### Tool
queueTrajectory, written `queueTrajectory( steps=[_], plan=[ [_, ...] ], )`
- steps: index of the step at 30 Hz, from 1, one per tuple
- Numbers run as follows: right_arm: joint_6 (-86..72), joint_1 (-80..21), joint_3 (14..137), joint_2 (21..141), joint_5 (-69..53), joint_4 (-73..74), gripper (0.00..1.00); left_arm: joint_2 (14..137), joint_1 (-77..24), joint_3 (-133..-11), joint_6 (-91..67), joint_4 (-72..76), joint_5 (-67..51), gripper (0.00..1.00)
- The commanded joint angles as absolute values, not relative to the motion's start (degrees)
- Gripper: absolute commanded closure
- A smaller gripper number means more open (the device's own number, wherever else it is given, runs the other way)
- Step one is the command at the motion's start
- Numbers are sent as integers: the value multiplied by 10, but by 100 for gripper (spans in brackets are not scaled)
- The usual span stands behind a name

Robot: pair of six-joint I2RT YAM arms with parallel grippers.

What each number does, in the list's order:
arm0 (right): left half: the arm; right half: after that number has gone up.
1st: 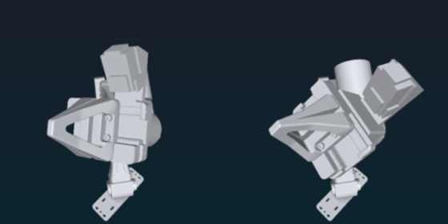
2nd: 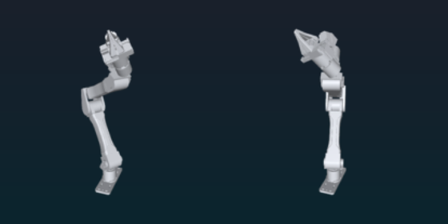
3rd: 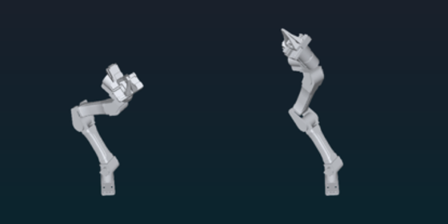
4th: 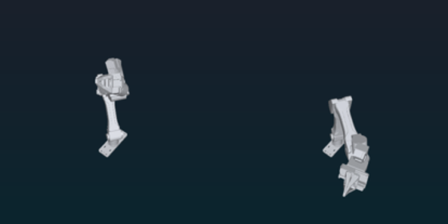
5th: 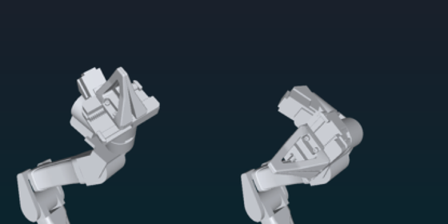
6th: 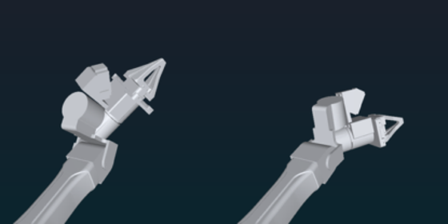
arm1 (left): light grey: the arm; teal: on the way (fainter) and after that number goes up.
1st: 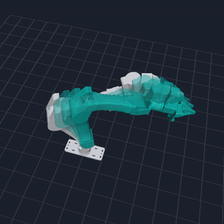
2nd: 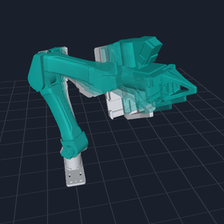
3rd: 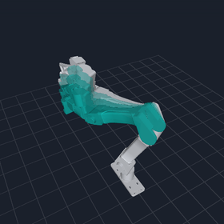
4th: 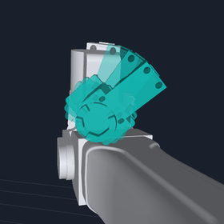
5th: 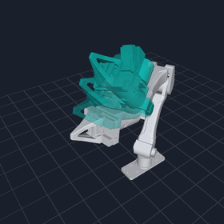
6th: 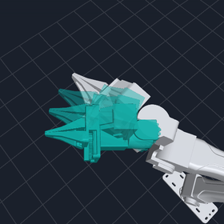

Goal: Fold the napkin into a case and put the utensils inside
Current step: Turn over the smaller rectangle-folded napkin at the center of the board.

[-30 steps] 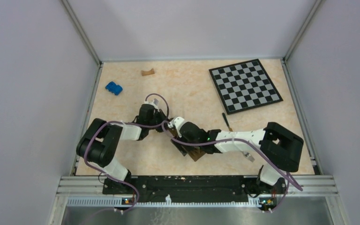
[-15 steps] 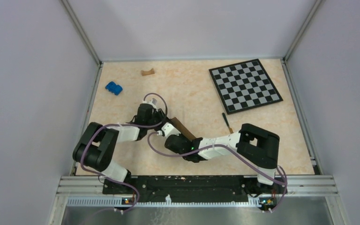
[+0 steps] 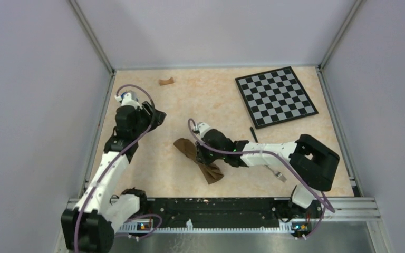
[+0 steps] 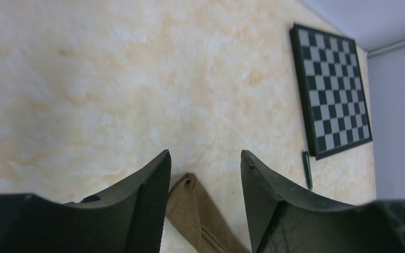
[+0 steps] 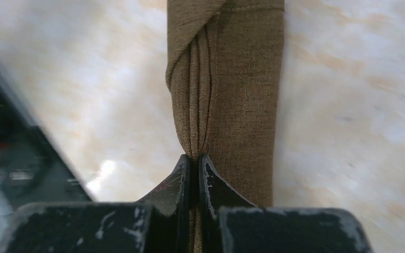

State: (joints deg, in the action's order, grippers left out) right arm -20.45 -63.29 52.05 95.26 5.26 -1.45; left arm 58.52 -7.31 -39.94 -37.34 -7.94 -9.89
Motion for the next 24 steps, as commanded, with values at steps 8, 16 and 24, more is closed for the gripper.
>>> queueTrajectory(
  steps=[8, 16, 24],
  plan=[
    [-681, -501, 446, 1089, -415, -542, 100, 467, -67, -469, -317, -209, -63, 42],
    [-693, -410, 400, 1153, -434, -619, 89, 517, -67, -411, -328, -139, -233, 43],
    [-366, -365, 456, 1008, -359, -164, 50, 656, -81, -344, -401, 37, -439, 43]
  ],
)
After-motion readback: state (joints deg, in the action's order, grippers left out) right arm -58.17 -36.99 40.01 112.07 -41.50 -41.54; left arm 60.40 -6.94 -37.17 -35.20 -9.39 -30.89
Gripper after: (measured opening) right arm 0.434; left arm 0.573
